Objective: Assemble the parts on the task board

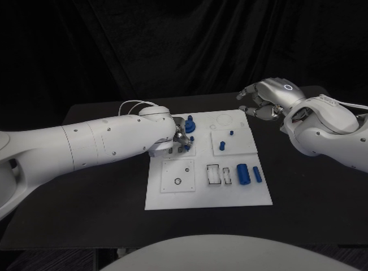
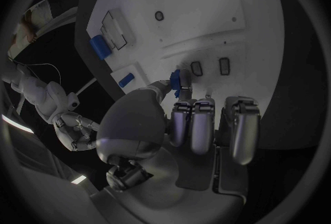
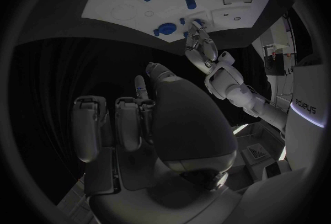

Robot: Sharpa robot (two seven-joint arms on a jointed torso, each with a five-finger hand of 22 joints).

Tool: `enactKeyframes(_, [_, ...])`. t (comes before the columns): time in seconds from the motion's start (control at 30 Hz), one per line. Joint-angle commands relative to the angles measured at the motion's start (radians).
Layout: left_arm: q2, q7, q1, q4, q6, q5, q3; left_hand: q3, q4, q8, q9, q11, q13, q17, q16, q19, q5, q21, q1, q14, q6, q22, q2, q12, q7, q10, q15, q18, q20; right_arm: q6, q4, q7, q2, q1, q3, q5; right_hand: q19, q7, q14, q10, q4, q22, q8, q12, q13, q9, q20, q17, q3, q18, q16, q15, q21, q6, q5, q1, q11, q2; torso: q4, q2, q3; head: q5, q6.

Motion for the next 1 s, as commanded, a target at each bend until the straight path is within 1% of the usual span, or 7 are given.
enactKeyframes(0.03, [-0.005,0.015,-0.002,0.009,-0.007,0.0,0.001,0.003,0.001,-0.006,0.0,-0.006,0.263,0.263,0.002,0.056,0.003,-0.004,-0.004,0.108,0.009,0.194,-0.009,0.003,-0.001,0.106,-0.007,0.004,-0.007,0.005,0.0,0.0,-0.002,-0.002,0.001,-0.003,0.078,0.003,0.085,0.068,0.007,0.244,0.001,-0.006,0.229,-0.001,0.006,0.202,0.0,0.006,-0.006,0.009,-0.006,0.007,0.005,-0.009,0.007,0.003,-0.0003,0.0,-0.0005,-0.001,0.0])
enactKeyframes(0.43, [-0.037,0.008,-0.004,0.04,-0.035,0.0,0.001,0.02,-0.001,-0.012,0.005,-0.006,0.263,0.263,0.002,0.054,-0.001,-0.006,-0.011,0.108,0.011,0.192,-0.012,0.003,0.0,0.106,-0.007,0.005,-0.008,0.004,0.0,0.001,-0.005,-0.002,0.001,-0.003,0.078,0.002,0.085,0.068,0.006,0.244,0.001,-0.006,0.229,-0.001,0.006,0.202,0.0,0.006,-0.007,0.009,-0.006,0.007,0.006,-0.008,0.007,0.002,-0.0013,0.001,-0.0007,0.004,0.0])
enactKeyframes(0.63, [-0.051,0.005,-0.006,0.046,-0.045,0.0,0.001,0.027,-0.001,-0.014,0.007,-0.006,0.263,0.263,0.002,0.053,-0.006,-0.007,-0.014,0.108,0.013,0.189,-0.014,0.003,0.0,0.106,-0.007,0.005,-0.008,0.004,0.0,0.002,-0.006,-0.002,0.001,-0.003,0.078,0.002,0.085,0.068,0.005,0.244,0.001,-0.006,0.228,-0.002,0.006,0.202,0.001,0.006,-0.006,0.009,-0.006,0.008,0.007,-0.006,0.007,0.002,0.0002,0.0,-0.0001,0.006,0.0])
enactKeyframes(0.77, [-0.06,0.002,-0.007,0.047,-0.049,0.0,0.0,0.034,-0.001,-0.017,0.009,-0.006,0.263,0.263,0.002,0.052,-0.011,-0.007,-0.018,0.108,0.014,0.188,-0.015,0.003,0.0,0.106,-0.007,0.006,-0.008,0.005,0.0,0.001,-0.008,-0.002,0.001,-0.003,0.078,0.002,0.085,0.068,0.005,0.244,0.001,-0.006,0.228,-0.002,0.006,0.202,0.001,0.006,-0.006,0.009,-0.006,0.008,0.007,-0.006,0.007,0.002,0.0022,0.0,0.0001,0.006,0.0])
enactKeyframes(1.0, [-0.073,-0.001,-0.009,0.049,-0.051,0.0,0.0,0.04,0.0,-0.022,0.011,-0.005,0.263,0.263,0.002,0.048,-0.02,-0.01,-0.024,0.108,0.015,0.182,-0.018,0.003,0.001,0.106,-0.007,0.007,-0.007,0.006,-0.001,0.001,-0.008,-0.003,0.001,-0.003,0.078,0.002,0.085,0.068,0.005,0.244,0.001,-0.006,0.228,-0.002,0.006,0.202,0.001,0.006,-0.006,0.009,-0.006,0.008,0.007,-0.006,0.007,0.002,0.0003,0.001,-0.0009,0.011,0.0])
